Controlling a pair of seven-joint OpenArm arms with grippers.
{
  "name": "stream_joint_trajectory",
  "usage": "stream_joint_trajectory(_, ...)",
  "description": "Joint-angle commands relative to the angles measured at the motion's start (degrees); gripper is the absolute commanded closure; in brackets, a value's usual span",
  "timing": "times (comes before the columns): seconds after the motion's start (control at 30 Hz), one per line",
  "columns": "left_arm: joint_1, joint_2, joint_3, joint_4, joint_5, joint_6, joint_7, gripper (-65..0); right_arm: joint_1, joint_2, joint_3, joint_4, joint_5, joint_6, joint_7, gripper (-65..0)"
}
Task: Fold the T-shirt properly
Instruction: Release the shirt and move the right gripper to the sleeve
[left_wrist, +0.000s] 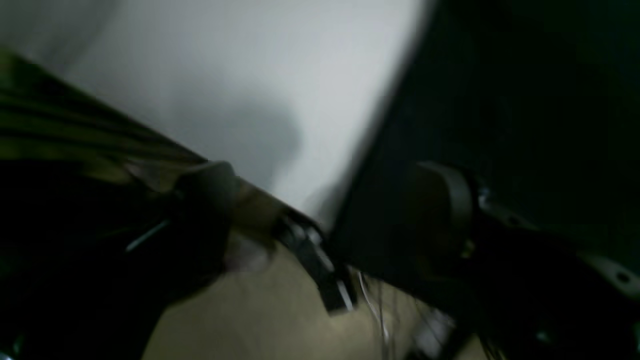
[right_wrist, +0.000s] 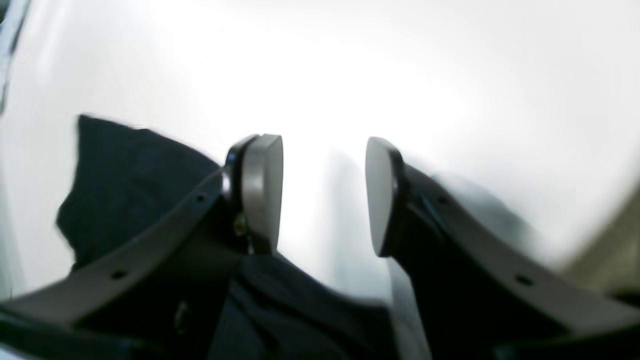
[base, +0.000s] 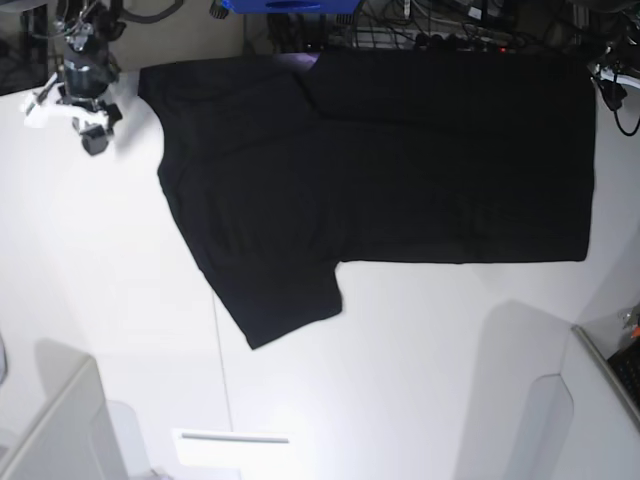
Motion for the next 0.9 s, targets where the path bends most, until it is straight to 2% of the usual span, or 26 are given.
stream_joint_trajectory(0.0, -0.4, -1.6, -1.1, 2.1, -0.4, 0.0, -0.9, -51.2, 1.0, 1.3, -1.5, 1.0, 0.0, 0.7, 0.5, -25.2)
stream_joint_trajectory(0.13, -1.7, -4.6, -1.5, 2.9, -0.2, 0.0, -0.8, -50.8, 8.1, 4.1, -6.8, -0.2, 0.0, 0.7, -2.1, -24.8)
stream_joint_trajectory(0.23, -2.2, -5.8, -1.3, 3.2, -0.7, 0.0, -0.8, -50.7, 14.2, 4.3, -8.2, -2.7, 0.0, 0.7, -6.2, -24.5)
stream_joint_trajectory(0.3, -3.6, -5.8, -1.4, 3.1, -0.1, 0.0, -0.8, -46.9, 17.8, 4.3, -8.3, -4.3, 0.0, 0.7, -9.7, -24.5)
stream_joint_trajectory(0.37, -3.9, -6.5, -1.3, 3.0, -0.2, 0.0, -0.8, -36.5, 21.4, 4.1, -8.3, -6.3, 0.0, 0.7, -12.1, -24.5)
stream_joint_trajectory(0.53, -5.2, -8.0, 1.6, 2.9, -0.1, 0.0, -0.9, 0.0, 30.1, 4.3, -8.5, -13.3, 0.0, 0.7, -16.5, -24.6)
stream_joint_trajectory(0.77, -5.3, -8.8, 7.4, 2.9, -0.1, 0.0, -1.0, 0.0, 36.5, 4.4, -8.7, -19.2, -0.1, 0.8, -18.6, -24.9)
stream_joint_trajectory(0.8, -5.3, -9.5, 8.7, 2.9, -0.1, 0.0, -1.0, 0.0, 37.3, 4.7, -9.5, -20.3, -0.1, 0.8, -18.6, -24.9)
stream_joint_trajectory(0.87, -5.3, -10.4, 11.5, 2.7, -0.1, 0.0, -1.0, 0.0, 39.8, 7.5, -13.4, -23.0, -0.2, 0.8, -18.4, -24.9)
